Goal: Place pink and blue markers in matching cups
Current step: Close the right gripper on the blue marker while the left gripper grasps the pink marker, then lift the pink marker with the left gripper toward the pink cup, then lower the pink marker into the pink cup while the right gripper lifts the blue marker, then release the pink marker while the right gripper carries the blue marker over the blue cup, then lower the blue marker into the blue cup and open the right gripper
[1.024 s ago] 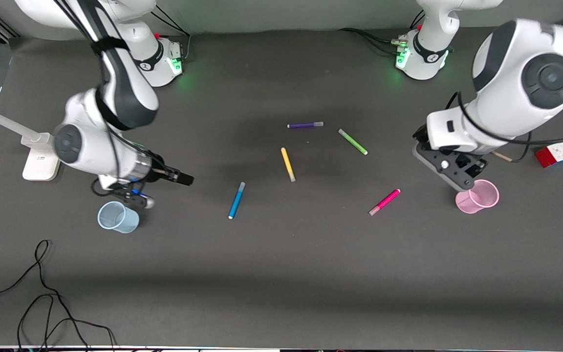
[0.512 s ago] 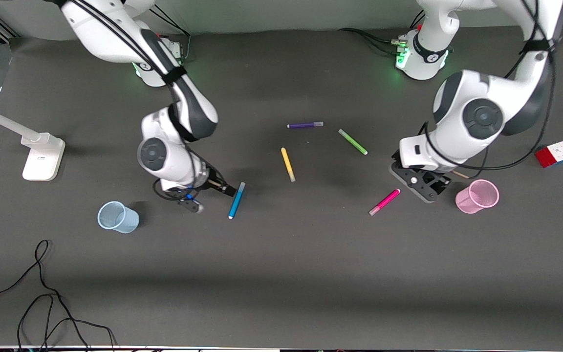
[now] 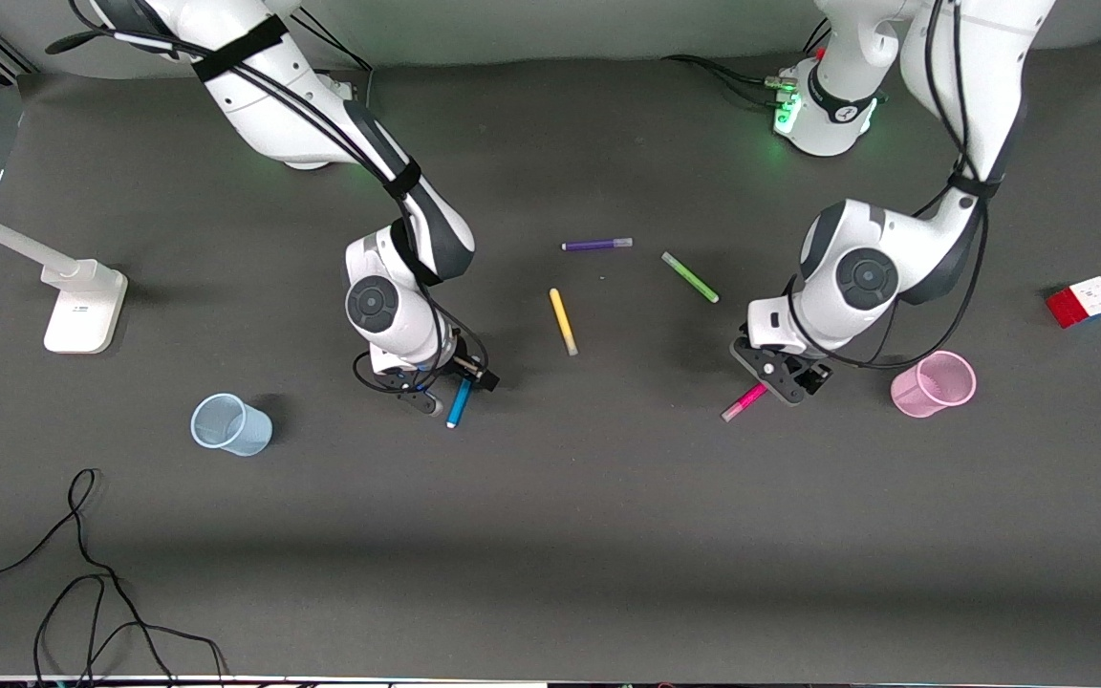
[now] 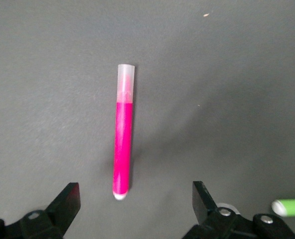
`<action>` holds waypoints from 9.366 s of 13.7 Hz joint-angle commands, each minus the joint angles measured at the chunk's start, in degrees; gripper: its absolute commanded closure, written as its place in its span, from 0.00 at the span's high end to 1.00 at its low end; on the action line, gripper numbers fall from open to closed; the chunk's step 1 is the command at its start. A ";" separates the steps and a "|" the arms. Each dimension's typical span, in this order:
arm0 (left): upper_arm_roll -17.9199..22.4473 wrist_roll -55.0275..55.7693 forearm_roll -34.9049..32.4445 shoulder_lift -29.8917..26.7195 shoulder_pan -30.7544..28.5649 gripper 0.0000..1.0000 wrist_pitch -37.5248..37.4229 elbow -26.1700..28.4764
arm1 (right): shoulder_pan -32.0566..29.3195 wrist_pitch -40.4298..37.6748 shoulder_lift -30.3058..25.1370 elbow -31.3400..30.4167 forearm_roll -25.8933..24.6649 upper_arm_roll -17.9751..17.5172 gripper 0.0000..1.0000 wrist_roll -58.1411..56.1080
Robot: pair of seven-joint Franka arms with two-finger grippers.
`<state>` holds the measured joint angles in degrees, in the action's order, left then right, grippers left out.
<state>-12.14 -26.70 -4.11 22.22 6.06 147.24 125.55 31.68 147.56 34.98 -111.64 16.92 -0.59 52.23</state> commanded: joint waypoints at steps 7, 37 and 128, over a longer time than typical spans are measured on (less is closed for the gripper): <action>0.63 0.77 -1.69 4.15 0.10 0.77 4.82 -0.66 | 1.81 3.25 2.38 0.81 0.93 0.68 0.98 1.12; 0.81 20.45 -0.72 -13.26 -20.73 0.02 -64.87 -35.11 | 1.46 -24.42 -5.80 13.90 -1.44 9.03 0.00 -2.83; 11.27 24.94 4.29 -21.17 -4.03 1.00 -59.78 -31.95 | -35.28 -79.97 5.73 30.41 36.89 28.81 1.00 -64.88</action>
<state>-0.33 -2.35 -0.38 2.63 2.44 87.52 92.50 -3.61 68.69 42.15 -85.14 56.71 28.17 -12.24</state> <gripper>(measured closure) 0.000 0.009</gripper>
